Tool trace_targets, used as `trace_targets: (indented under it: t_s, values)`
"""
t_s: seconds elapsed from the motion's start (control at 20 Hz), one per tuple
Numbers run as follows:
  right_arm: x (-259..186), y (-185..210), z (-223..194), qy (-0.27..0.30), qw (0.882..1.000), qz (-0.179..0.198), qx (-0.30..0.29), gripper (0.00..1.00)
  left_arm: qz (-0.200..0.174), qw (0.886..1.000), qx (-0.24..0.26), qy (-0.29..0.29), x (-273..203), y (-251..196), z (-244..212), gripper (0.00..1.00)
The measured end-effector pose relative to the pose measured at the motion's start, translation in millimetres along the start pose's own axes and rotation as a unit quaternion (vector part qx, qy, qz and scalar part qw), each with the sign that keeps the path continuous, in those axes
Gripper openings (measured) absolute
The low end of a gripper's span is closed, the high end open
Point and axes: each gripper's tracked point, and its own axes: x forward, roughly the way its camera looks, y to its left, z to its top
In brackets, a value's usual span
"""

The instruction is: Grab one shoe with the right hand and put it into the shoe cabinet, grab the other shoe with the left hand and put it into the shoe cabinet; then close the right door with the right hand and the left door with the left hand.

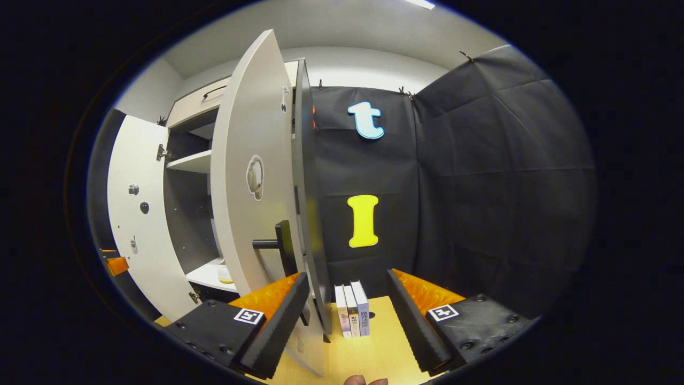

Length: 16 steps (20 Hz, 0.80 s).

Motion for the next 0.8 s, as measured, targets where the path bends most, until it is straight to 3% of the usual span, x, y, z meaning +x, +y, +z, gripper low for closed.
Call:
trace_targets:
  t_s: [0.35, 0.6, 0.8]
  values:
    - [-7, 47, -4, -0.003, 1.0, 0.017, 0.01, 0.95, 0.031, 0.999, -0.007, -0.002, -18, 54, -3, 0.96]
    - [-3, 114, -15, 0.007, 0.997, 0.069, 0.027, 0.95, 0.051, 0.999, -0.014, 0.002, -22, 87, -4, 0.96]
    - [0, 184, -30, 0.033, 0.989, 0.134, 0.05, 0.97, 0.06, 0.998, -0.016, 0.005, -24, 105, -4, 0.97]
